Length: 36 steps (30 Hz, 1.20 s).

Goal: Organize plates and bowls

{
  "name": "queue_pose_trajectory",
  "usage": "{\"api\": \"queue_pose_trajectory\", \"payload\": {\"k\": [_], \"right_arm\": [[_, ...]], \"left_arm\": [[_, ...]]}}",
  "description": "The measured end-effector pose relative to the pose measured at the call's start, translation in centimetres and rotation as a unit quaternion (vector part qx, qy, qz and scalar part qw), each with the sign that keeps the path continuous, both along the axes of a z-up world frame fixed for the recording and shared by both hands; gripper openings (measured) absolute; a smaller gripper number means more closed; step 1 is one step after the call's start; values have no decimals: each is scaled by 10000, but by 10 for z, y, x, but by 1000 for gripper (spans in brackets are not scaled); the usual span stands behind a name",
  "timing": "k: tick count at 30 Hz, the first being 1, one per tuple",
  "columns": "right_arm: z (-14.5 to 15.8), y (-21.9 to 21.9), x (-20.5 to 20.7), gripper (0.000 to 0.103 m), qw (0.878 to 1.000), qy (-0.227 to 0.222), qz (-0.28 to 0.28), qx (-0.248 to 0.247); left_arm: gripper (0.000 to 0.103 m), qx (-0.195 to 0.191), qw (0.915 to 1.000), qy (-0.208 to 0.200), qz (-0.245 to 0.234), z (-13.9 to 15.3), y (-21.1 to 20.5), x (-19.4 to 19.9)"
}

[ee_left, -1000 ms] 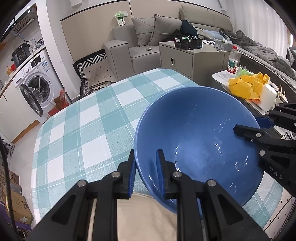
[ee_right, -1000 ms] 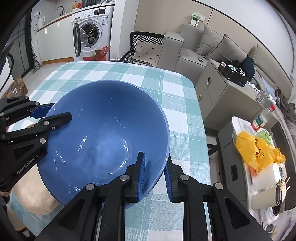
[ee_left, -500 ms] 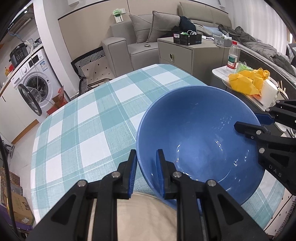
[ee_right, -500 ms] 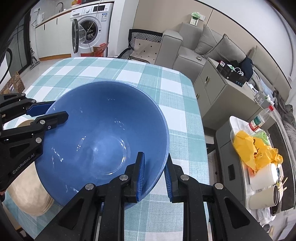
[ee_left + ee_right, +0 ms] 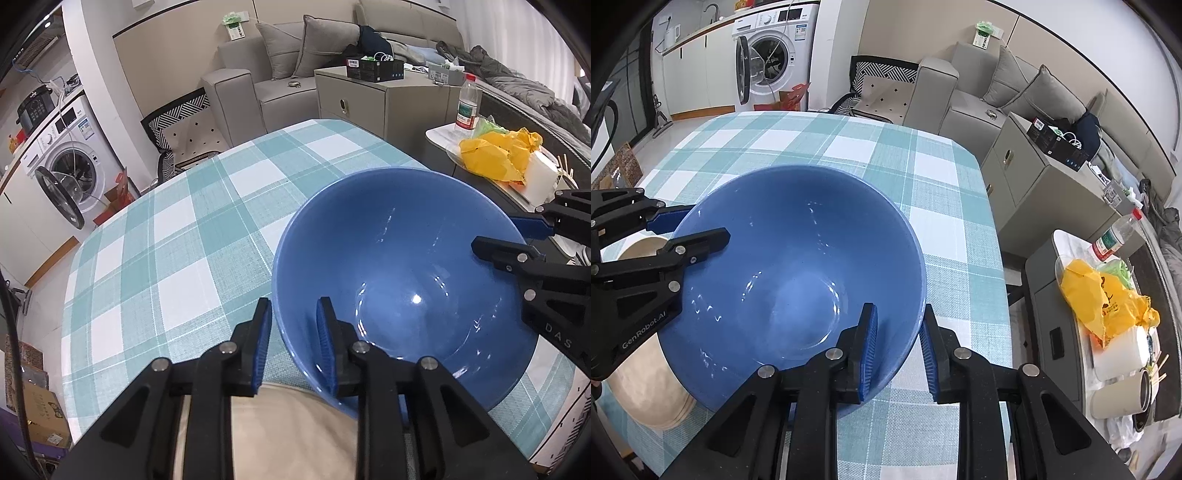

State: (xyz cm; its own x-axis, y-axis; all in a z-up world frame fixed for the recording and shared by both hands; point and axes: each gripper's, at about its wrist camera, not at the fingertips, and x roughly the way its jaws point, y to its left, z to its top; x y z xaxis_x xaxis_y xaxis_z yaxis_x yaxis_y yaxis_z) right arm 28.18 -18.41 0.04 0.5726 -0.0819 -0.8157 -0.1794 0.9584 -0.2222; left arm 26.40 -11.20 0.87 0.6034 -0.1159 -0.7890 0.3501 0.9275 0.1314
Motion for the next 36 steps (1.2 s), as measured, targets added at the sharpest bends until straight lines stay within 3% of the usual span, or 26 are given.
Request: {"api": "queue_pose_trajectory", "payload": {"k": [2,4,6,10,12,15,17,18,19,21,24,36], "right_arm": [[0,0,1,29,10000,12,25,22],[1,0,1,36,9999,15,61,87],[3,-1,0,47,9999,-7,75,135],[7,-8,-1,59,9994,-13,43,342],[10,-12,-2,75,9987,-46,30,514],[14,-20,-2,80,9972,-84,-15,741],[16,-24,-1,85,9965,-88,-75,833],[16,-27,-1,88,9959,-91,-107,898],[17,-30,-1,90,9952,-87,-134,964],[18,-35,0,100,9939,-90,-174,1088],[19,-42,0,102,9917,-127,-251,1257],[5,-54,5,102,9826,87,-281,1833]], "left_arm": [[29,-4,10000,18,5,-1,0,0],[44,-8,10000,36,21,-1,1,0],[46,-79,10000,36,25,-1,3,0],[53,-264,9996,91,16,2,10,0],[53,-366,9992,136,57,4,15,1],[55,-526,9983,198,127,6,22,2],[69,-656,9974,251,177,8,27,3],[85,-706,9970,242,205,9,29,3],[93,-767,9966,186,242,11,31,2],[94,-846,9961,129,231,14,33,0],[103,-949,9951,223,177,15,37,0],[103,-1204,9906,505,417,2,42,11]]}}
